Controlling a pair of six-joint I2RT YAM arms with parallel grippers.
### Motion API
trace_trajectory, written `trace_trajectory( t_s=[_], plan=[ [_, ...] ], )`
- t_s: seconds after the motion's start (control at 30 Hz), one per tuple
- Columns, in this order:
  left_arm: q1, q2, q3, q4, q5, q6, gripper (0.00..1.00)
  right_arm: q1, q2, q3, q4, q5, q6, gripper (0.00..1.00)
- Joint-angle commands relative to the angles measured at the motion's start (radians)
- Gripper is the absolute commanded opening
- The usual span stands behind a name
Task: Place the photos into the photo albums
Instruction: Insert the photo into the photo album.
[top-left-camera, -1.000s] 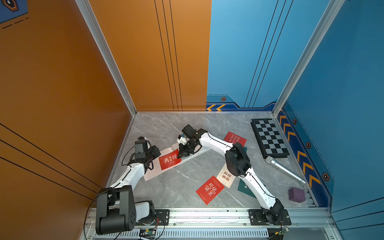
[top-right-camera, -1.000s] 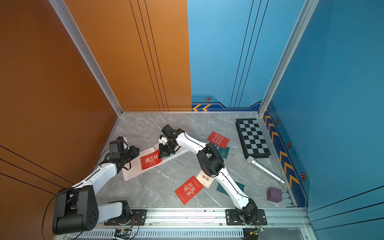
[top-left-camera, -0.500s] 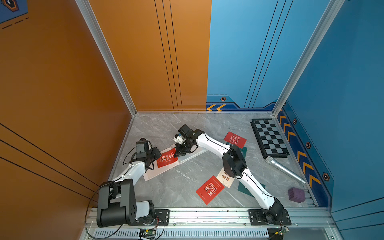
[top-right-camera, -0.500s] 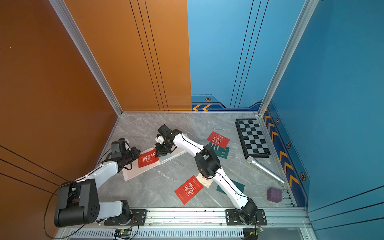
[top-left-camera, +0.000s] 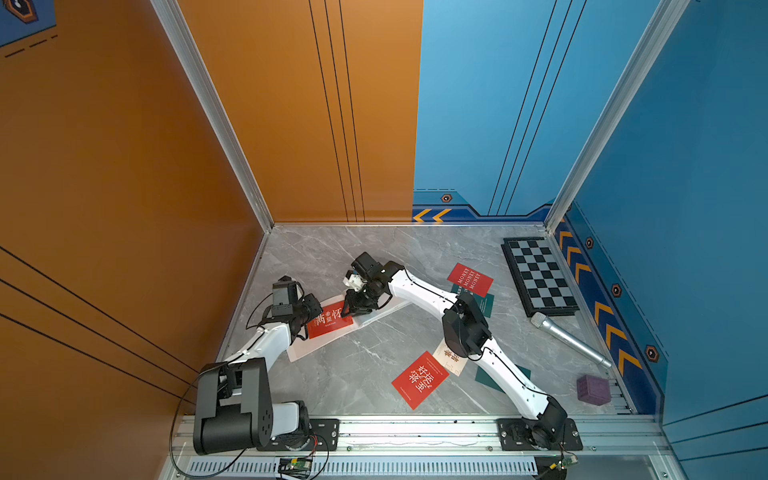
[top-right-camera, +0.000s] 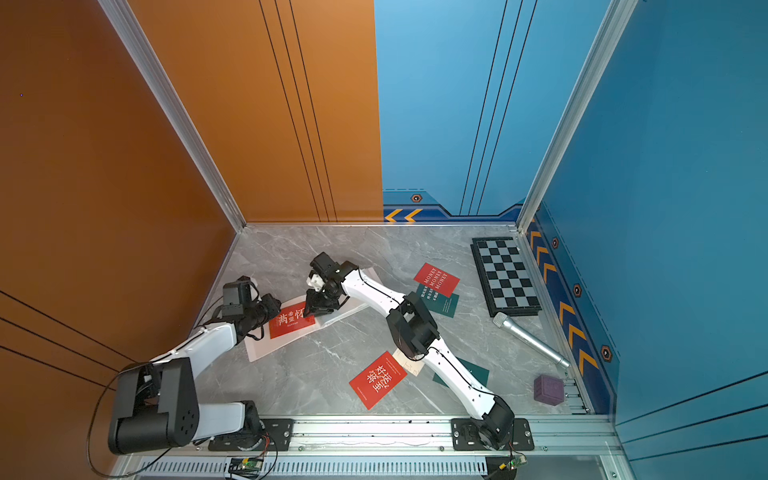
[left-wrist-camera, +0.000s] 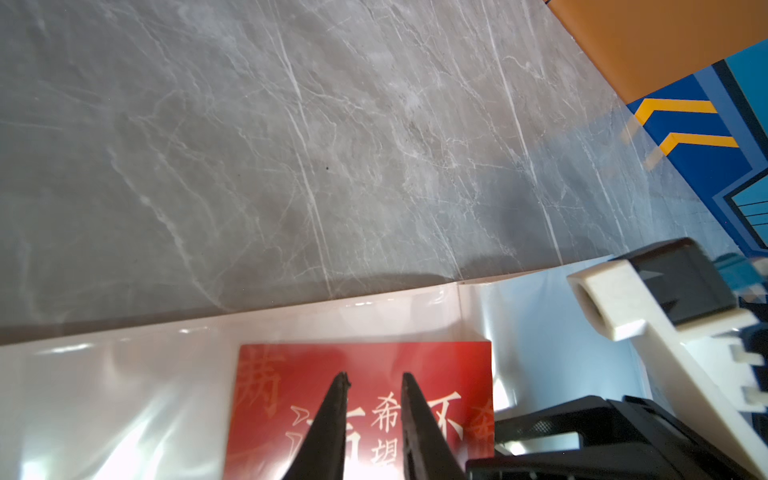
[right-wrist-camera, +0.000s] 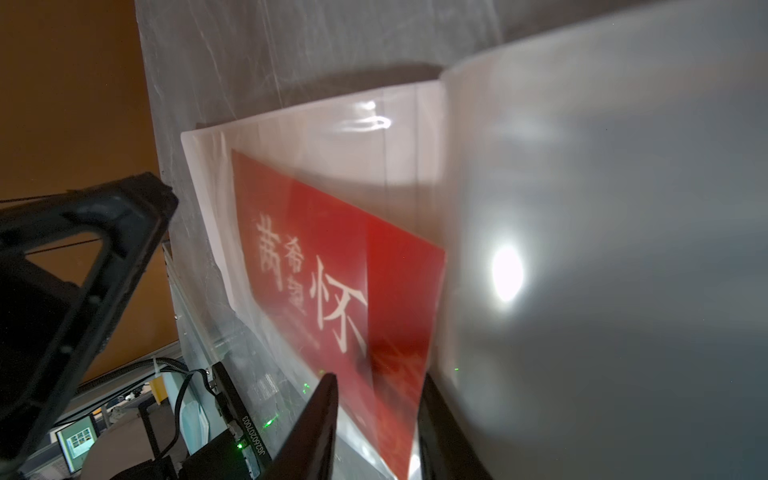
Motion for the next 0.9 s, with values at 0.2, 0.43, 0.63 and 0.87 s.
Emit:
trace_trajectory(
  t_s=[0.2,0.43,0.63,0.87],
  plan=[
    [-0.003,0.021,0.021,-0.002,0.021,0.013,0.25,-0.018,-0.14,-0.084,-0.045,0.115,-0.057,0.37],
    [-0.004,0.027,0.023,-0.002,0.022,0.012,0.25,-0.014,-0.119,-0.08,-0.043,0.203,-0.057,0.11],
    [-0.003,0.007,0.018,-0.003,0.018,0.013,0.25,0.002,-0.061,-0.031,-0.04,0.215,-0.05,0.08],
    [-0.002,-0.003,0.015,-0.004,0.015,0.013,0.25,0.007,-0.021,-0.008,-0.034,0.224,-0.041,0.07]
  ],
)
